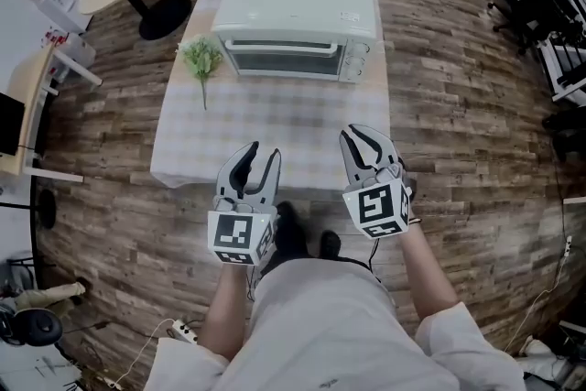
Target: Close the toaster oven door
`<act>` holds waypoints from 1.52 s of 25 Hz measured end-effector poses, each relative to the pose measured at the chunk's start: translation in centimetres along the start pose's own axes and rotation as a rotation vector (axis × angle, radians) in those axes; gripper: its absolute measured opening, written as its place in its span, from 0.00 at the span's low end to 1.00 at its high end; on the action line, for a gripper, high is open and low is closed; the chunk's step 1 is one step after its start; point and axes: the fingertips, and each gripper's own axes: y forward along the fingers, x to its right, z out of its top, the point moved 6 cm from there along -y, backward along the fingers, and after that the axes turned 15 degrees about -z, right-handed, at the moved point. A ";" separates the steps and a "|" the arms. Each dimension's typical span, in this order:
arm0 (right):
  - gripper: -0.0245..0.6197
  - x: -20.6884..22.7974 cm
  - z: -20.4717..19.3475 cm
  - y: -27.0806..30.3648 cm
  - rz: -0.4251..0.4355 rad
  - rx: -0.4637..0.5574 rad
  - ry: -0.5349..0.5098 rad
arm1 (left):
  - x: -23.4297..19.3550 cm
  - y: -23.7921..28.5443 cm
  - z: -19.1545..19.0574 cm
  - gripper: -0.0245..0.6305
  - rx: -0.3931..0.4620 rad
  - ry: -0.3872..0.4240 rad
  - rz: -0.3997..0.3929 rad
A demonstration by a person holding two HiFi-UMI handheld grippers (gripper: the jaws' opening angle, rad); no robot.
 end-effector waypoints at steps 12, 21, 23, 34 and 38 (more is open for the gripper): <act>0.09 1.5 -0.1 -7.4 0.074 0.087 0.188 | 7.3 -2.1 -0.1 0.26 0.022 -0.014 0.017; 0.06 1.6 -0.6 -10.9 0.090 0.109 0.263 | 11.0 -2.9 0.1 0.21 0.037 -0.005 -0.008; 0.04 1.5 -0.6 -11.6 0.101 0.115 0.283 | 11.7 -3.0 0.2 0.20 0.038 -0.001 -0.017; 0.04 0.6 -1.6 -13.2 0.156 0.120 0.365 | 13.4 -3.5 -0.2 0.12 0.033 -0.002 -0.039; 0.04 0.6 -2.2 -13.2 0.166 0.106 0.394 | 13.4 -3.5 -0.5 0.09 0.026 -0.004 -0.046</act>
